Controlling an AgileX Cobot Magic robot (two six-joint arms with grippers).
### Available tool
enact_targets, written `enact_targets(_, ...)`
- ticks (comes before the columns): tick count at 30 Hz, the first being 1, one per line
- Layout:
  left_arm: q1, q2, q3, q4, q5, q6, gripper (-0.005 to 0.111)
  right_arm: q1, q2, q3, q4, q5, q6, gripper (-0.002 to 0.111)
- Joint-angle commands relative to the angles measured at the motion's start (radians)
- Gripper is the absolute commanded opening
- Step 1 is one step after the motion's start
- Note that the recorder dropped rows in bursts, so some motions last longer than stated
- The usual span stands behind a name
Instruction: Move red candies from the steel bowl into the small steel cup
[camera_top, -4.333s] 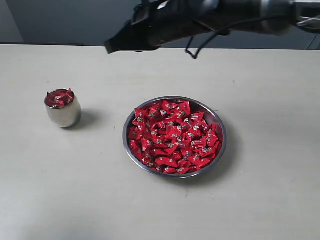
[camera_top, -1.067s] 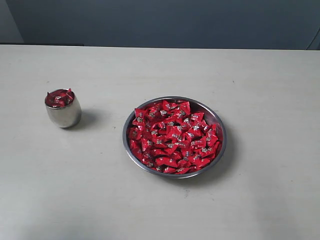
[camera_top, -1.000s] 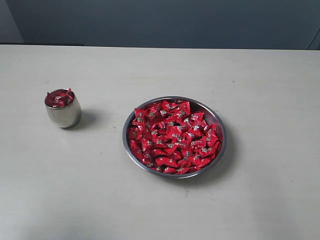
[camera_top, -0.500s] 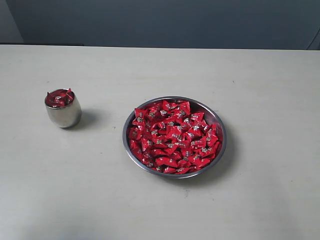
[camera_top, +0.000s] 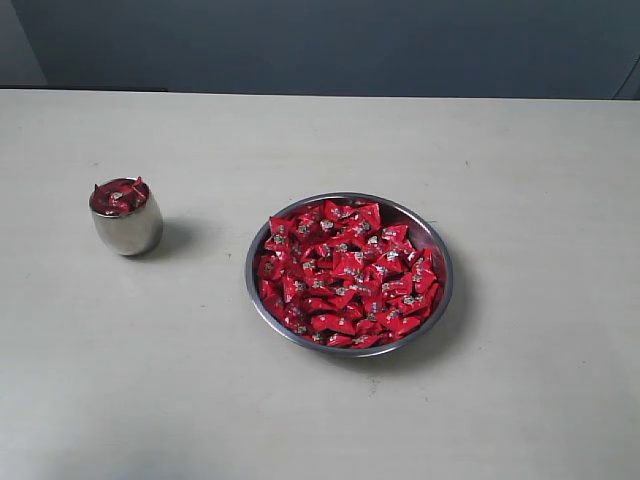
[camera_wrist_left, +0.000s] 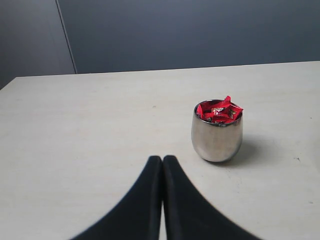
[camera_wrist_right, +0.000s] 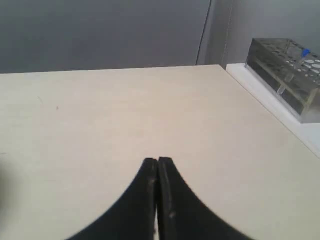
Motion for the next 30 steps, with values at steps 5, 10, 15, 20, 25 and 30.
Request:
enact_targets(5, 0.001, -0.004, 0.004, -0.002, -0.002, -0.001, 0.0, -0.003, -0.092, 0.082, -0.017, -0.017, 0.004, -0.001)
enact_targets(10, 0.001, -0.004, 0.004, -0.002, -0.002, -0.001, 0.0, -0.003, -0.096, 0.082, -0.017, -0.028, 0.004, -0.001)
enact_targets(15, 0.001, -0.004, 0.004, -0.002, -0.002, -0.001, 0.0, -0.003, -0.096, 0.082, 0.003, -0.022, 0.004, -0.001)
enact_targets(20, 0.001, -0.004, 0.004, -0.002, -0.002, -0.001, 0.0, -0.003, -0.096, 0.082, 0.022, -0.001, 0.005, -0.001)
enact_targets(25, 0.001, -0.004, 0.004, -0.002, -0.002, -0.001, 0.0, -0.003, -0.096, 0.082, 0.039, 0.001, -0.005, -0.001)
enact_targets(30, 0.001, -0.004, 0.004, -0.002, -0.002, -0.001, 0.0, -0.003, -0.096, 0.082, 0.04, 0.001, -0.015, -0.001)
